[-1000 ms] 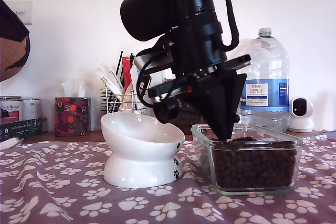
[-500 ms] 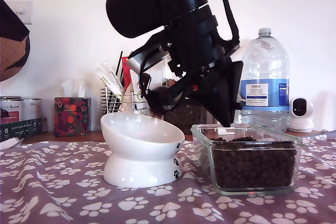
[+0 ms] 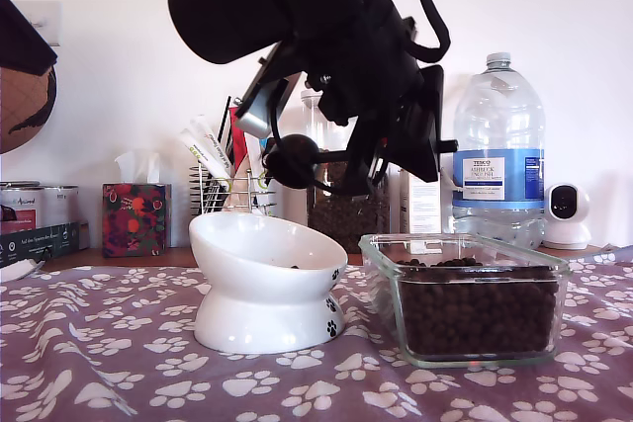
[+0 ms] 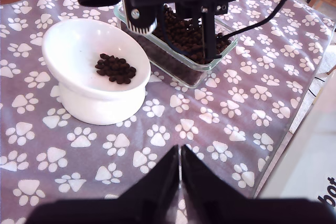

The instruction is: Measure one spoon of cat food and pour it into the food bowl

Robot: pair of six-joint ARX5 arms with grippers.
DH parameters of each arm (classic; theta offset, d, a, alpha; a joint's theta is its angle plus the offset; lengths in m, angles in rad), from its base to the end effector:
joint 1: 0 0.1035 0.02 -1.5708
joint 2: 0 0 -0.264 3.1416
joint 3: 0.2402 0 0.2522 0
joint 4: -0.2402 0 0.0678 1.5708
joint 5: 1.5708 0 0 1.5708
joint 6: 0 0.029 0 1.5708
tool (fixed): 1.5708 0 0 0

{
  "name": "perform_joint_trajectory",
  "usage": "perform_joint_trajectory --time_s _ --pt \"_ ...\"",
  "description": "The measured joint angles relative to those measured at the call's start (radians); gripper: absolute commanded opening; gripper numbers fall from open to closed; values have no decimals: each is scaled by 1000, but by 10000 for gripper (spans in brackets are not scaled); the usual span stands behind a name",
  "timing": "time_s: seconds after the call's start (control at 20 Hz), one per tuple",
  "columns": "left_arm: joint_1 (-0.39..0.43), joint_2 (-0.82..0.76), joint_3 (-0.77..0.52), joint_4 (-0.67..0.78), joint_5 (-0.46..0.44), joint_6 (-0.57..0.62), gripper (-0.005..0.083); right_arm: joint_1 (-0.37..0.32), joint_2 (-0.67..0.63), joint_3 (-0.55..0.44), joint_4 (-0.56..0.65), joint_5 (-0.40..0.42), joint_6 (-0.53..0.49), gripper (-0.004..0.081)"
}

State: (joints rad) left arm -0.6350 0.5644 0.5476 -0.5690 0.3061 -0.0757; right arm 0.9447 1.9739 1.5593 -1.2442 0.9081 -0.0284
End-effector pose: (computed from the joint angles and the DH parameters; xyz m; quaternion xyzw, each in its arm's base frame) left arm 0.0934 -0.0796 0.2478 0.0149 0.3011 -0.4230 0.8545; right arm 0.2321 0.2819 0.2173 -0.5992 0.4428 0.0186 0.6668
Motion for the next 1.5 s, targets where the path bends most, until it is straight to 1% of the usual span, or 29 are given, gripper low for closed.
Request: perform_joint_trajectory --time_s 0.2,0.25,0.3,0.45,0.55,0.65,0.8,0.95,1.1,1.25,1.35,1.45,1.5 --pt "0 0 0 3 0 0 -22 6 0 0 -13 -71 2 -13" --pt "0 0 0 6 0 0 -22 6 0 0 -26 -111 2 -13" --pt "0 0 0 7 0 0 -22 3 0 0 -45 -168 3 -13" --pt "0 0 0 7 0 0 -22 -40 0 0 -106 -357 61 -13" --pt "0 0 0 8 -1 0 -22 -89 -1 0 -110 -470 88 -13" --pt "0 0 0 8 -1 0 -22 -138 -7 1 -111 -557 101 -13" --pt "0 1 0 8 -1 0 -22 -203 -40 2 -122 -625 123 -13" --pt "0 1 0 8 -1 0 -22 -254 -55 4 -123 -716 139 -13" --pt "0 1 0 8 -1 0 -22 -299 -55 4 -127 -733 153 -13" --pt "0 1 0 8 -1 0 -22 -345 -55 3 -129 -790 154 -13" --pt "0 1 0 9 -1 0 -22 -358 -55 -5 -128 -815 154 -13" --pt "0 1 0 18 -5 0 -22 -360 -55 -42 -128 -847 139 -13" --pt "0 1 0 18 -11 0 -22 -360 -55 -70 -129 -848 135 -13"
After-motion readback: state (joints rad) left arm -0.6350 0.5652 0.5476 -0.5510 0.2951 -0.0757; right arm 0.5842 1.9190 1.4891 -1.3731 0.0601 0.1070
